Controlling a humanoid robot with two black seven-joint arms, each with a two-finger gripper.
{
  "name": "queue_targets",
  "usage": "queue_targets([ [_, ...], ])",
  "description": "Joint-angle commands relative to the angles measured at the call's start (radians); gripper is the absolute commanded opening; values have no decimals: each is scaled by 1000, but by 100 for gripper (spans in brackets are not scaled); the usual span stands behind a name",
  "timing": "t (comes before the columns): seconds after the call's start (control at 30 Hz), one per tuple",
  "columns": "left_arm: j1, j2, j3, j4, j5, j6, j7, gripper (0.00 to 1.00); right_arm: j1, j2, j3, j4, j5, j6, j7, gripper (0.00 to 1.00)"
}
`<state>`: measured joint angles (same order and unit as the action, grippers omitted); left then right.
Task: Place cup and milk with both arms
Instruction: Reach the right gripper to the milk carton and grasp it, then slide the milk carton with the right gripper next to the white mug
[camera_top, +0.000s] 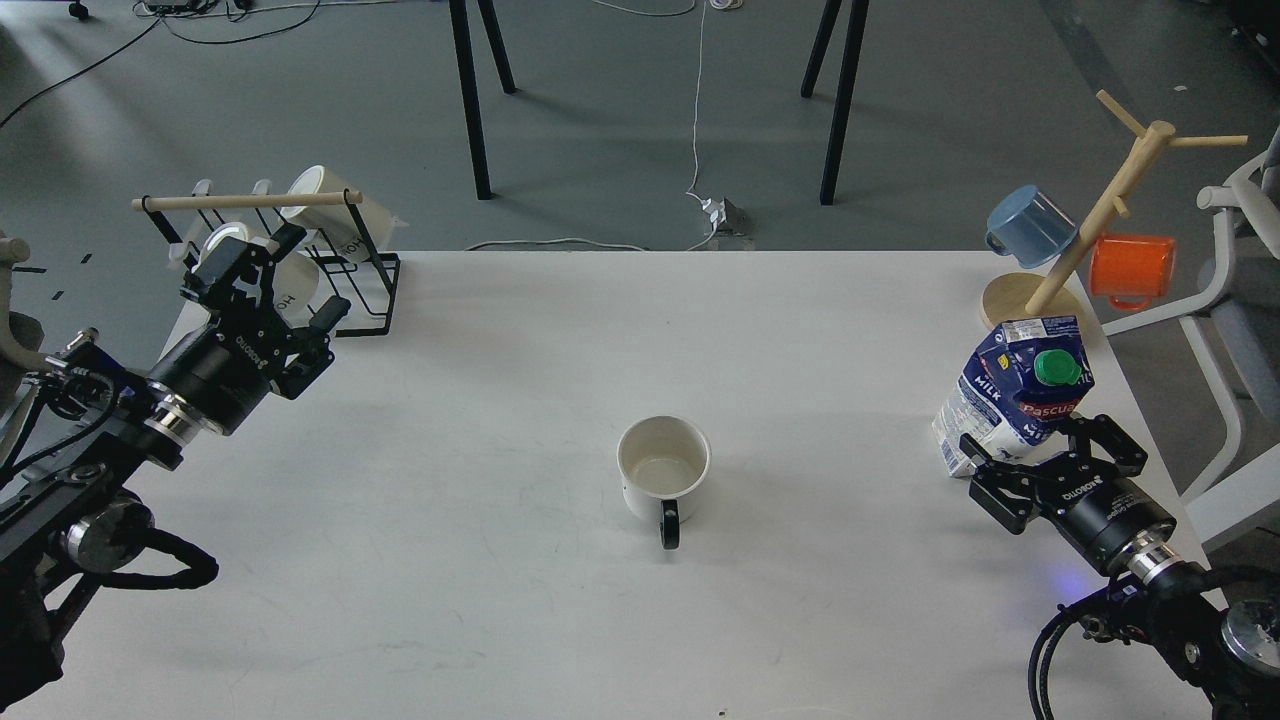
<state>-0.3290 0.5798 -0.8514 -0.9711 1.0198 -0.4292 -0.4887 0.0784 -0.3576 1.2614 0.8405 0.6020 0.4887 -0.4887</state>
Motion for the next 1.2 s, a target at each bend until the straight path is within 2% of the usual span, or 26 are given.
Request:
queue_targets([
  [0.0,4,0,0,0,22,4,0,99,1,9,16,-6,2,0,0,94],
  [0.13,5,0,0,2,34,9,0,99,-3,9,15,-3,2,0,0,63],
  [0.27,7,0,0,2,34,20,0,99,-6,11,16,0,2,0,0,44],
  [0.33,7,0,0,2,36,24,0,99,-6,11,16,0,2,0,0,39],
  [0.6,11,-5,0,3,103,30,0,99,-9,22,16,12,12,0,0,38],
  [0.9,25,-2,0,3,106,38,0,99,-14,35,-52,202,1,0,0,38],
  [1.17,44,-1,0,3,108,40,0,99,-15,107,-164,230,-30,0,0,38],
])
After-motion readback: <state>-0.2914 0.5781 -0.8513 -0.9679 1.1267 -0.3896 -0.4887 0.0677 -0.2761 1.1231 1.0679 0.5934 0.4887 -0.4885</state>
